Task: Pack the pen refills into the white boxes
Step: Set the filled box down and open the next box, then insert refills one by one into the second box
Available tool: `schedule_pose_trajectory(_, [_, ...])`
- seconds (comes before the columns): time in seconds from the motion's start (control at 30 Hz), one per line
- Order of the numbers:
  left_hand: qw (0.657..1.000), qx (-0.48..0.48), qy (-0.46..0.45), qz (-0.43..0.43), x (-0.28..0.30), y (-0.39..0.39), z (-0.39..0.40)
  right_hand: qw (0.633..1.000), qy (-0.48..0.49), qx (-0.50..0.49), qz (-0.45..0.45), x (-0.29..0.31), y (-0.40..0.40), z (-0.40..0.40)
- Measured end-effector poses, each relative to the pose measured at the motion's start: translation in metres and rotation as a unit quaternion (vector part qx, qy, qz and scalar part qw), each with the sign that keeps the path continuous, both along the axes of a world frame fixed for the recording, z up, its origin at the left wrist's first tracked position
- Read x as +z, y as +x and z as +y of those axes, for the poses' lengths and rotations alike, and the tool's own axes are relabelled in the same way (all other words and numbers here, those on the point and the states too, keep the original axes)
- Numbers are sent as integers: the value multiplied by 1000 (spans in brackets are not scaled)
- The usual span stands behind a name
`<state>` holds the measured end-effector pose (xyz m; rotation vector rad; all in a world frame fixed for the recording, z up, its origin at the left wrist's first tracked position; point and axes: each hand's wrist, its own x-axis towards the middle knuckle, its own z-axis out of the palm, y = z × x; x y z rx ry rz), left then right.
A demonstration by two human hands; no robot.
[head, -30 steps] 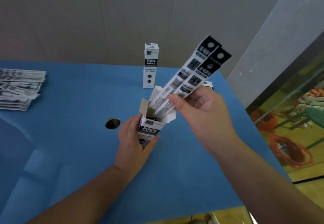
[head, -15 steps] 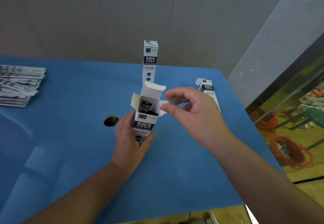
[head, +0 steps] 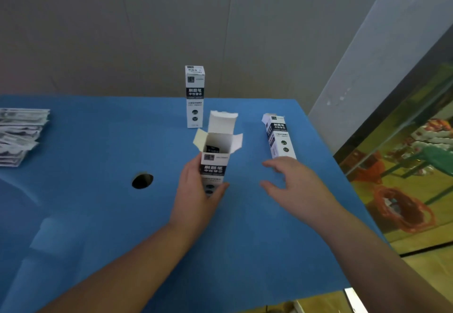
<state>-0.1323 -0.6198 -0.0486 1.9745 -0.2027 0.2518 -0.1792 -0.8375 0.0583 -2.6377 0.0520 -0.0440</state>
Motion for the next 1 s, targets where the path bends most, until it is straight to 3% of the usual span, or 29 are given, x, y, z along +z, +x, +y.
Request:
schedule_pose_trajectory(0.1, [1000, -11, 27, 5, 6, 19, -24, 995, -94, -3, 28, 0, -4, -13])
schedule_pose_trajectory(0.37, [997, -39, 61, 36, 14, 51, -65, 992, -117, -16, 47, -8, -26, -29])
schedule_pose_trajectory(0.6, [986, -37, 80, 139, -7, 49, -51, 991, -123, -35, 39, -10, -36, -33])
schedule_pose_trajectory(0.8, [983, -34, 129, 127, -5, 31, -20, 994, -108, -9, 21, -11, -35, -8])
schedule_pose_trajectory(1.0, [970, -19, 237, 57, 21, 12, 29, 995, -82, 53, 8, -13, -23, 15])
